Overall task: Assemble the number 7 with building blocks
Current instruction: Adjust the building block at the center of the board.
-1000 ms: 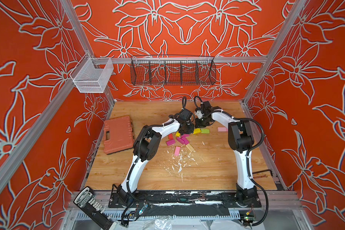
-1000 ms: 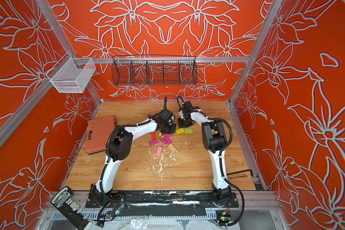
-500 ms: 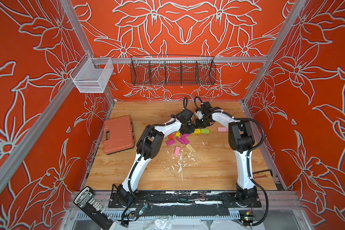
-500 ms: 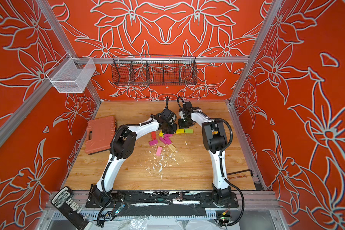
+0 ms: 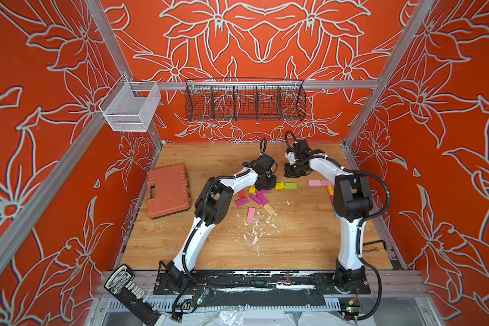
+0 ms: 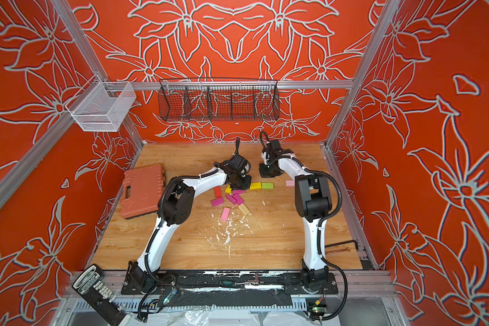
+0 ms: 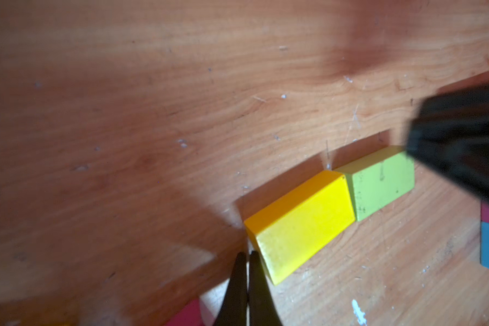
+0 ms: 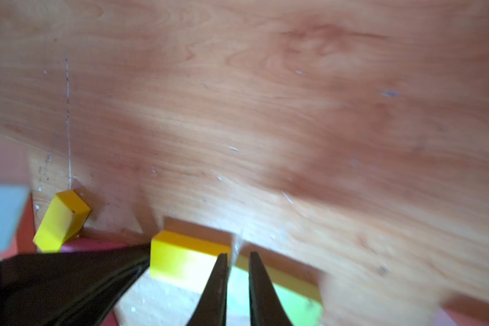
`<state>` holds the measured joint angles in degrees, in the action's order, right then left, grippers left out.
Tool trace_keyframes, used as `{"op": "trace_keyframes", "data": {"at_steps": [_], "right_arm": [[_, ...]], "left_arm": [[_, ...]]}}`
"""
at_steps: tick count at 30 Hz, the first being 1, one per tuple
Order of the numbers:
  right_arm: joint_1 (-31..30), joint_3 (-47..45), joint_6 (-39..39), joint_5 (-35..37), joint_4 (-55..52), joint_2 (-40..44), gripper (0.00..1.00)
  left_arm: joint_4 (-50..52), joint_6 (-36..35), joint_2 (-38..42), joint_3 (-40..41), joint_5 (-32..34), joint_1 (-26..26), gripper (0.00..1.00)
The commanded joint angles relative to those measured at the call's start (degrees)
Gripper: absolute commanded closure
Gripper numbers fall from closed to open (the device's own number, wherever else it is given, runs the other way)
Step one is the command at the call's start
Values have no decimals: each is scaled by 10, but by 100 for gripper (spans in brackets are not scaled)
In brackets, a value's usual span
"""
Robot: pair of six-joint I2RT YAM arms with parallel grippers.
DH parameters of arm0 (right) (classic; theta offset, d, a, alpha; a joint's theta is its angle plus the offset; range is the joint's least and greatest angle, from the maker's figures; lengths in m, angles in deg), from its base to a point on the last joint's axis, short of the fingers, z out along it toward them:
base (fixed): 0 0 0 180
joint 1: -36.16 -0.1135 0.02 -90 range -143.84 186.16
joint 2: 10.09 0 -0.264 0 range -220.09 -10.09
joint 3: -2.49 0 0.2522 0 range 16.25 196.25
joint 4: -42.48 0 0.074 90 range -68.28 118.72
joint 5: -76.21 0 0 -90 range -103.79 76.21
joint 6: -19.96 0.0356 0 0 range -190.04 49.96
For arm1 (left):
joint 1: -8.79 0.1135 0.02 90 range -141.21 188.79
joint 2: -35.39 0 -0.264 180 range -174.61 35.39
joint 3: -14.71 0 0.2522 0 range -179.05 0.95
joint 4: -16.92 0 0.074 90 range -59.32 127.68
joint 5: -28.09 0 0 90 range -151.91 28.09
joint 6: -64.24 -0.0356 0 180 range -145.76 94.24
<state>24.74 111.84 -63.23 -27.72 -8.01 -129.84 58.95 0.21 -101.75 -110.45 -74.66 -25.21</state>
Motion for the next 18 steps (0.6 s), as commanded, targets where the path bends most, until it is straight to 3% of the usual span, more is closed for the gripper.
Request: {"op": "trace_keyframes", "data": {"at_steps": [1, 10, 18], "right_arm": [[19, -41, 25, 48, 9, 42, 82], [45, -120, 33, 99, 19, 94, 82], [46, -114, 30, 72, 18, 63, 82]], "left_arm": [[20, -4, -17, -20, -2, 2, 100], [28, -6, -26, -33, 0, 2, 100], [33, -9, -33, -41, -6, 2, 100]]}}
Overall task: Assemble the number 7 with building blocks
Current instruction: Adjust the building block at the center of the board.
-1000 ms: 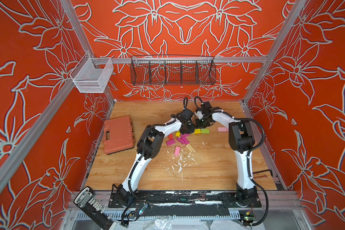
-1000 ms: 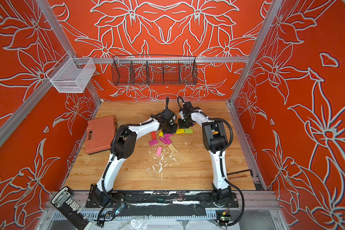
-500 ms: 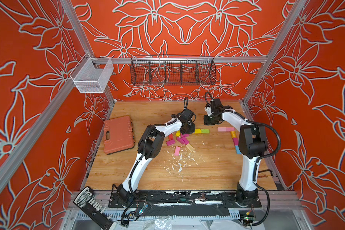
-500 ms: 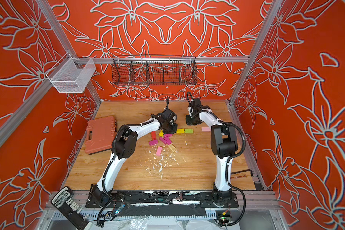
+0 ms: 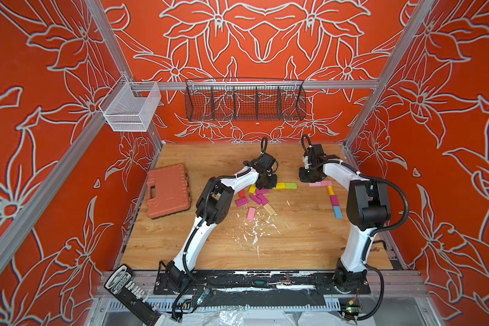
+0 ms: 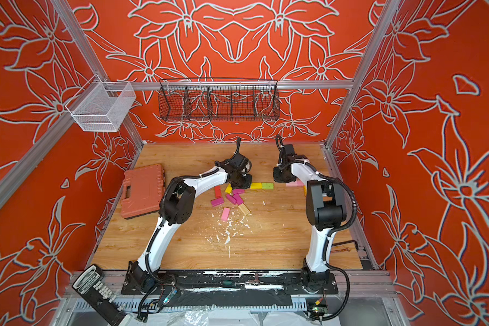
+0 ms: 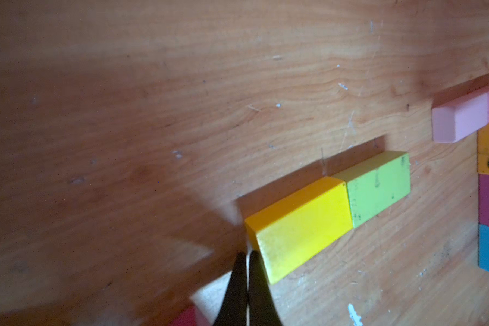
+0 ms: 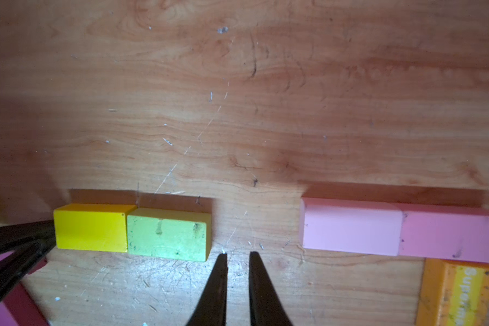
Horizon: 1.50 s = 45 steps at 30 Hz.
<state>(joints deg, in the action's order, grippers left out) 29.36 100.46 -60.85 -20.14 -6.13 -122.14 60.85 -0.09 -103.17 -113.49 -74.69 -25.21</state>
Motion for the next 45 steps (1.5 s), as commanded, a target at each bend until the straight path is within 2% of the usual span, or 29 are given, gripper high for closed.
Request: {"op": "trace_keyframes", "data": {"at_steps": [1, 27, 45], "right_arm": [[0, 1, 5, -10, -1, -18, 82], [-7, 17, -4, -56, -6, -77, 82], [-7, 42, -10, -22, -25, -92, 82]], "left_arm": [[14, -6, -19, -11, -7, 2, 100], [33, -17, -39, -36, -21, 2, 100], [36, -12, -42, -36, -16, 9, 100]]}}
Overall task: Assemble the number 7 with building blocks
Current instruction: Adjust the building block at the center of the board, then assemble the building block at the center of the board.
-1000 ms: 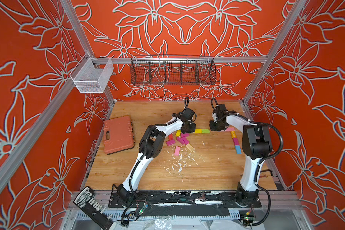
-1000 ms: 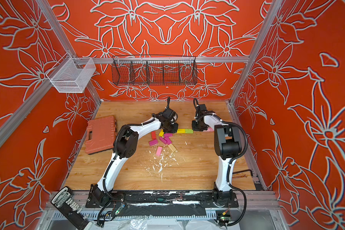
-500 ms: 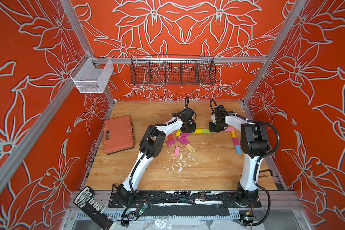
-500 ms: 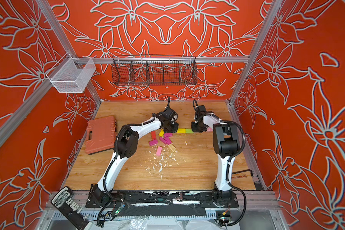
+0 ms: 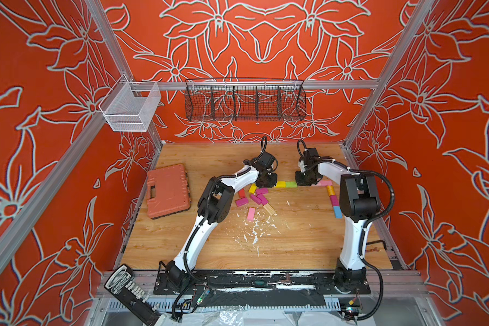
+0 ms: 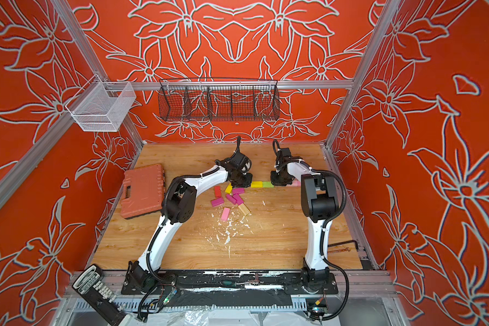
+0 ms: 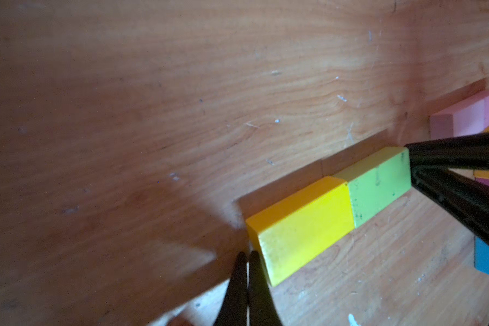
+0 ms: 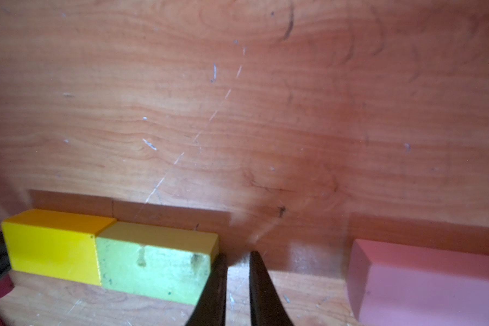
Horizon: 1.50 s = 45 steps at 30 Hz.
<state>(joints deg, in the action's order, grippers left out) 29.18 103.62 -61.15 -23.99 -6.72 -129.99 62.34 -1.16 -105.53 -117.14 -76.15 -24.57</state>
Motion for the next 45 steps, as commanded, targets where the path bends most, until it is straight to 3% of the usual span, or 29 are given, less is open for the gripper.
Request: {"op": "trace_keyframes", "data": {"at_steps": [1, 20, 26, 32, 35, 38, 42, 43, 45], "right_arm": [[-6, 11, -7, 20, -21, -13, 82], [-6, 31, -16, 52, -24, 24, 81], [-15, -12, -23, -2, 0, 90, 79], [-57, -122, -40, -79, 53, 191, 63], [-99, -169, -47, -73, 60, 234, 53], [-144, -206, -36, -55, 67, 259, 46], [-193, -251, -15, -29, 89, 273, 41], [-201, -259, -11, -27, 96, 274, 40], [-221, -281, -7, -18, 114, 274, 39]], "left_arm": [[22, -1, -17, 1, -1, 2, 100], [20, -22, 24, 26, 9, 11, 100], [7, -30, 94, 78, 23, 17, 100], [10, -37, 206, 169, 39, 24, 100], [17, -43, 267, 219, 44, 25, 85], [19, -44, 337, 280, 48, 25, 57], [14, -28, 439, 371, 65, 26, 9], [11, -23, 463, 391, 69, 26, 2], [2, -13, 519, 439, 73, 26, 2]]}}
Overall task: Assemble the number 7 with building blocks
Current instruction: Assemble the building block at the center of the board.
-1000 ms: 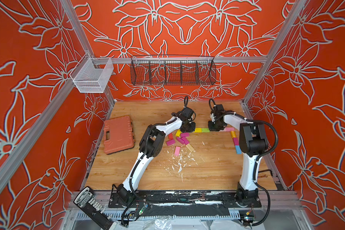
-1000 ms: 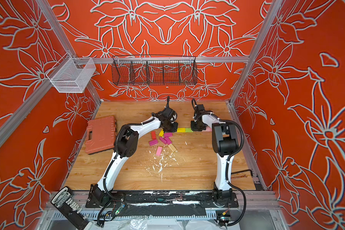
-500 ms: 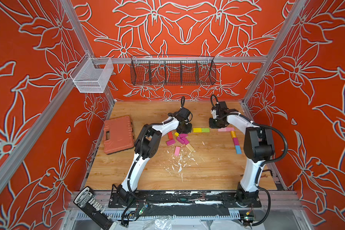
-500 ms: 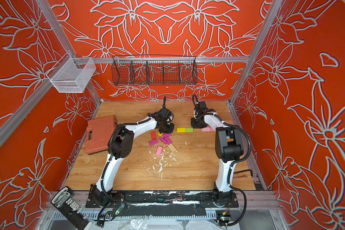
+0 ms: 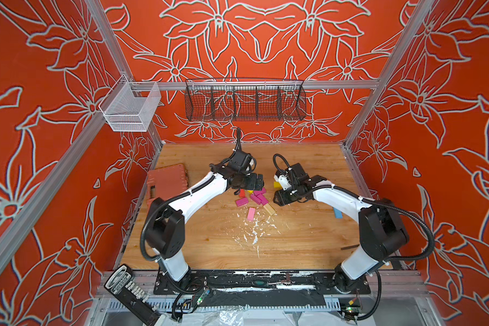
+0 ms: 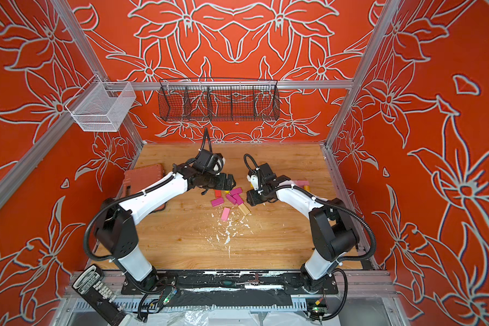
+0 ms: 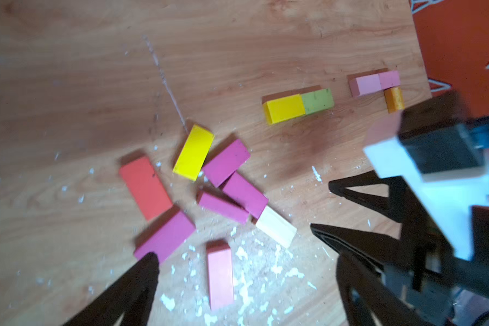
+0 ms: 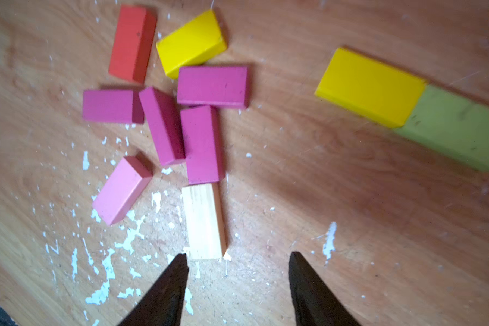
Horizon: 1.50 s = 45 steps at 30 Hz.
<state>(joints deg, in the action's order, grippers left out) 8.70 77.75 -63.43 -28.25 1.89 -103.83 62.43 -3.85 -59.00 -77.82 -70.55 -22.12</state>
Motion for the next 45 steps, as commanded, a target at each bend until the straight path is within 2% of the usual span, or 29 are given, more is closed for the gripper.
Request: {"op": "trace_keyframes", "data": {"at_steps": [1, 6, 9, 17, 20, 24, 27, 31, 37, 45], "right_arm": [[-26, -29, 13, 27, 34, 12, 38], [-53, -40, 9, 68, 50, -9, 38], [-61, -35, 3, 66, 59, -26, 38], [-92, 1, -2, 93, 56, -84, 42], [-102, 13, 8, 117, 54, -102, 50], [-107, 21, 27, 157, 40, -113, 73], [-104, 24, 36, 168, 26, -108, 78], [-77, 29, 57, 158, -8, -93, 79], [13, 10, 100, 108, -30, -65, 79], [83, 3, 120, 105, -23, -65, 79]], "left_arm": [[-2, 19, 77, 70, 16, 2, 2], [-20, 41, 199, 183, 14, 2, 2], [-15, 47, 253, 225, 24, 2, 2], [23, 46, 343, 254, 42, 2, 2], [28, 40, 368, 258, 53, 2, 3], [34, 30, 397, 260, 66, 2, 2], [37, 25, 402, 261, 74, 2, 2], [41, 20, 401, 259, 76, 2, 3], [53, 16, 392, 250, 95, 2, 2], [31, 13, 412, 262, 102, 2, 3]]}}
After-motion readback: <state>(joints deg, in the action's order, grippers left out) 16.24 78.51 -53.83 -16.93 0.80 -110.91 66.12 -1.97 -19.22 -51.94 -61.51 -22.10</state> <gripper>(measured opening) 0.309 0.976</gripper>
